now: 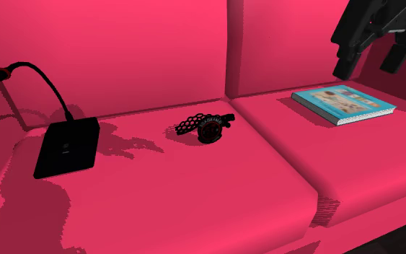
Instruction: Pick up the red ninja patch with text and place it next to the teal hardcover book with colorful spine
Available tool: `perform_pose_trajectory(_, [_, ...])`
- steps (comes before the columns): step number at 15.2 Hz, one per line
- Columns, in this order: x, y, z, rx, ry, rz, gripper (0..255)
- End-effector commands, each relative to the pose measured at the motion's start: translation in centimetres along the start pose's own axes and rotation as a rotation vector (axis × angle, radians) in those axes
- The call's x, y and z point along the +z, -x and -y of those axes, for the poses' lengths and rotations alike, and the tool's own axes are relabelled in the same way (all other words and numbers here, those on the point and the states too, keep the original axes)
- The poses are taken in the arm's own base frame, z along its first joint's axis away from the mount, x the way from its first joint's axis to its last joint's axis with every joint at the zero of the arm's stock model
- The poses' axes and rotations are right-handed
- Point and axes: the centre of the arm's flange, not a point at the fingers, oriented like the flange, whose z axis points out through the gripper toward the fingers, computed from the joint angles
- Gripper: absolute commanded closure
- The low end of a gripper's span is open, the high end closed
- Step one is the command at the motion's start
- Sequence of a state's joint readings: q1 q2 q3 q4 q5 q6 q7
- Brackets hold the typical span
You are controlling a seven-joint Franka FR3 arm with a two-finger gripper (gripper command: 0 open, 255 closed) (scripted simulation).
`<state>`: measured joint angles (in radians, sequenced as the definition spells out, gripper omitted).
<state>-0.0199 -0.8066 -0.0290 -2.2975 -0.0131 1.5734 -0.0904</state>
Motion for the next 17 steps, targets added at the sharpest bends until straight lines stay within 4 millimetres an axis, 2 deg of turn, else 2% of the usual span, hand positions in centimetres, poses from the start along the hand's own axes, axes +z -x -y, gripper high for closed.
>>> perform_pose_trajectory(1, [0.0, 0.0, 0.0, 0.0, 0.0, 0.0, 0])
perform_pose_trajectory(9, [5.3, -5.4, 8.0, 0.397, 0.03, 0.015, 0])
perform_pose_trajectory(13, [8.0, -9.1, 11.0, 0.595, 0.045, 0.023, 0])
perform_pose_trajectory(17, [10.9, -13.3, 13.1, 0.793, 0.06, 0.031, 0])
